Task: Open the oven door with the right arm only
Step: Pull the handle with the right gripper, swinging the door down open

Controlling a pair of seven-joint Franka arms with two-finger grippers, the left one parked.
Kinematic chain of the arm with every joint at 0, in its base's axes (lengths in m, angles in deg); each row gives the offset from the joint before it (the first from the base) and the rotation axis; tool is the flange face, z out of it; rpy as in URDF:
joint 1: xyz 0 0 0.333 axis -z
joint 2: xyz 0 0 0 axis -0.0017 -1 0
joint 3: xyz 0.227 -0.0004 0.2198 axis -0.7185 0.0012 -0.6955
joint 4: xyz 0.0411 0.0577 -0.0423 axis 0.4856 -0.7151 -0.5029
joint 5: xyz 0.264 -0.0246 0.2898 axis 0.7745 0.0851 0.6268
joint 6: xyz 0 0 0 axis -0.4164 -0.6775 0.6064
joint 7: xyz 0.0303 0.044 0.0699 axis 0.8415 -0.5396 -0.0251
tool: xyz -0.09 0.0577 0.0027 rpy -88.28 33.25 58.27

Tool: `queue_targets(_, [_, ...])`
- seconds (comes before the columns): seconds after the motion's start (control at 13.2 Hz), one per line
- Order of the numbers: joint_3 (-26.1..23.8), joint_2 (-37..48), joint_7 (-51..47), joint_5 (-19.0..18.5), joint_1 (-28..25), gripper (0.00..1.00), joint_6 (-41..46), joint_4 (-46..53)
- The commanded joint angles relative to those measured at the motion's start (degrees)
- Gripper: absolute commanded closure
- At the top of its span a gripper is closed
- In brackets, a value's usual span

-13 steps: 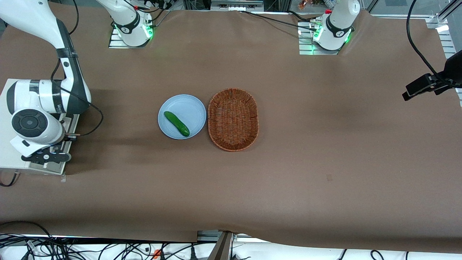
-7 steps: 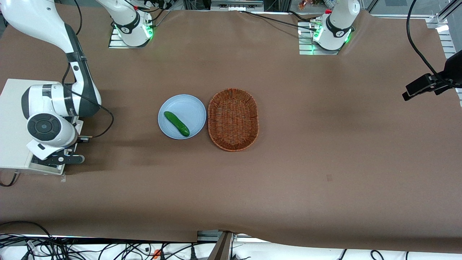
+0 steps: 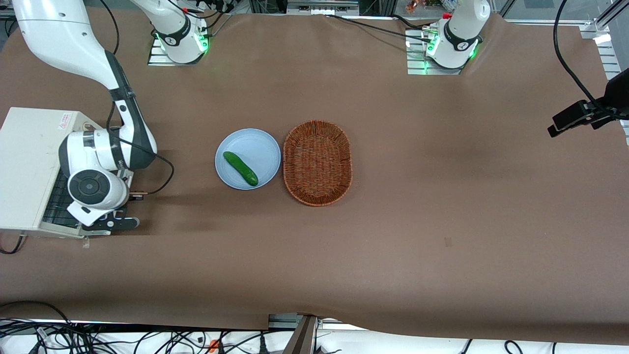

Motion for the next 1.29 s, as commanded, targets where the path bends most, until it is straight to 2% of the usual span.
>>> queue_targets(0.0, [2.6, -4.9, 1.0, -3.4, 2.0, 1.0, -3.5, 2.4])
queue_targets(0.53, [2.4, -6.0, 1.7, -2.2, 3.0, 1.0, -5.5, 1.7])
queue_targets(0.68, [1.0, -5.7, 1.8, 3.0, 2.9, 1.0, -5.5, 1.5])
queue_targets(0.91, [-1.0, -4.0, 3.3, 6.8, 2.9, 1.0, -4.8, 1.5])
queue_targets(0.98, [-1.0, -3.5, 4.3, 9.1, 2.9, 1.0, -3.9, 1.6])
queue_targets(1.21, [-0.9, -2.6, 9.8, 19.0, 3.0, 1.0, -3.2, 1.7])
